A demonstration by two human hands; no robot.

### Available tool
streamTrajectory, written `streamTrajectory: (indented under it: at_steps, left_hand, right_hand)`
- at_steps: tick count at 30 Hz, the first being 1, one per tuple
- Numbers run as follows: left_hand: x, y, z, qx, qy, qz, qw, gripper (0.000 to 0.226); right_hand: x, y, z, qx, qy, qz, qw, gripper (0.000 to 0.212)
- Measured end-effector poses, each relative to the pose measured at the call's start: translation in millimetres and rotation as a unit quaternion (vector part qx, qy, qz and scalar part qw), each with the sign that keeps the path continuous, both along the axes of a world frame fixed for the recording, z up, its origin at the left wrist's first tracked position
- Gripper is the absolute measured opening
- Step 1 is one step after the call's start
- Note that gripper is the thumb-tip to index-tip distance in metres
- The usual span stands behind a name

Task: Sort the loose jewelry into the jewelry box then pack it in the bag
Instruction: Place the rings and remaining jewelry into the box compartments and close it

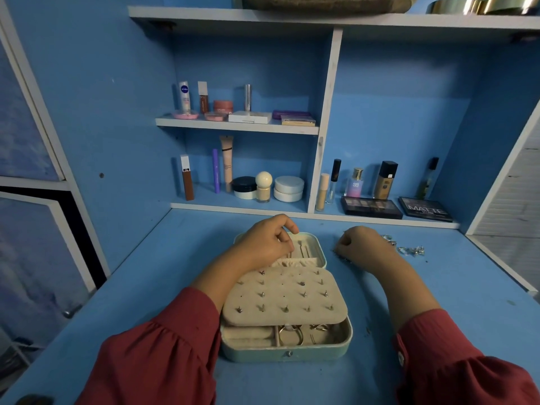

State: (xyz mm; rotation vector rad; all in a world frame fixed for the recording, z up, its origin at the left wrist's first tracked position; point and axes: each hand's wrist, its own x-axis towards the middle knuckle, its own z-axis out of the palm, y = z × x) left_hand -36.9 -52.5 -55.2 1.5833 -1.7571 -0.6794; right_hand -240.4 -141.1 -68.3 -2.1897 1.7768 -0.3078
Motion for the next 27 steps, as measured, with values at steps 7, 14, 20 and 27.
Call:
streamTrajectory:
  at_steps: [7,14,20,27]
  left_hand:
    - [2,-2,3,-0.048,0.110,0.057,0.991,0.022]
    - [2,-3,4,-0.059,0.178,0.050,0.981,0.029]
    - [1,2,9,-0.041,0.216,-0.013,0.975,0.031]
    - [-6,4,8,-0.027,0.261,-0.101,0.960,0.033]
  right_hand:
    - [3,16,20,-0.029,-0.368,0.018,0.929,0.023]
    - [15,38,44,-0.031,-0.563,0.081,0.822,0.020]
    - [26,55,52,0.009,-0.598,0.157,0.786,0.020]
    - [37,65,55,0.080,-0.637,0.230,0.731,0.022]
